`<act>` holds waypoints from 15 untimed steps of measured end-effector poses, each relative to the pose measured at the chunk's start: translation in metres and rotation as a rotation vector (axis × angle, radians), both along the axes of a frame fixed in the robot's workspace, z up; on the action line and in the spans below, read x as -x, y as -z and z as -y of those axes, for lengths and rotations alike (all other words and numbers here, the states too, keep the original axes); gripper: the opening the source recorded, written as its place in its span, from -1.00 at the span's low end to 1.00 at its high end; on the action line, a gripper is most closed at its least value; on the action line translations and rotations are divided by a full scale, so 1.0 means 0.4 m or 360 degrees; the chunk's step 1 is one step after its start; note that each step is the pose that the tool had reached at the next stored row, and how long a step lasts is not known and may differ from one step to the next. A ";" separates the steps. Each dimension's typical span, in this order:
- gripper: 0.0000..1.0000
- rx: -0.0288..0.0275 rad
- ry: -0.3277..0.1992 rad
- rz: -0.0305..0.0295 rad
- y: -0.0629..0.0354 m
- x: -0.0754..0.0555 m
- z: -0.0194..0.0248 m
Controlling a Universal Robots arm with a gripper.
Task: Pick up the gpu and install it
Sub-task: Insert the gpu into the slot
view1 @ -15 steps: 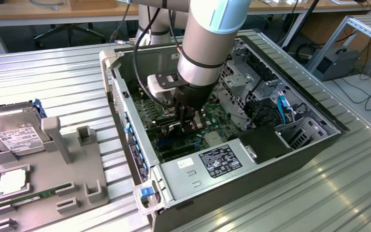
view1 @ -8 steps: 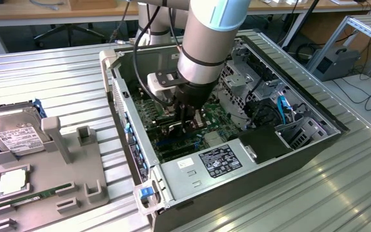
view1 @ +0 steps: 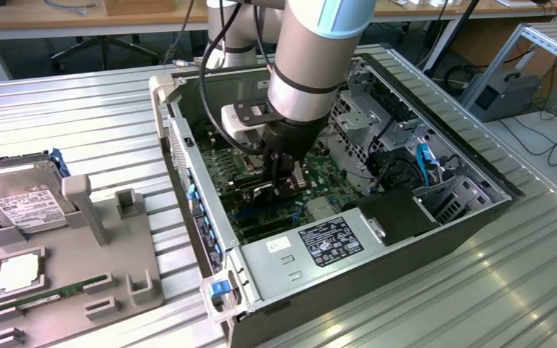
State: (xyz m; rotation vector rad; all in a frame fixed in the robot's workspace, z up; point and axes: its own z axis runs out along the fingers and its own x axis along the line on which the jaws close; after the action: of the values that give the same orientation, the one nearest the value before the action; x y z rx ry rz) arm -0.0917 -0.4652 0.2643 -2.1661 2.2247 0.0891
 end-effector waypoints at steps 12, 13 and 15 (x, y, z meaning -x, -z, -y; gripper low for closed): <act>-0.47 0.00000 0.0000 0.00001 0.005 0.003 0.000; -0.47 0.00000 0.0000 0.00001 0.007 0.004 0.000; -0.47 0.00005 0.0000 -0.00002 0.007 0.005 0.000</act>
State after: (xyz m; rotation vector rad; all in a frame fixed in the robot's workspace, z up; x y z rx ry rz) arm -0.0935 -0.4652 0.2614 -2.1664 2.2248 0.0889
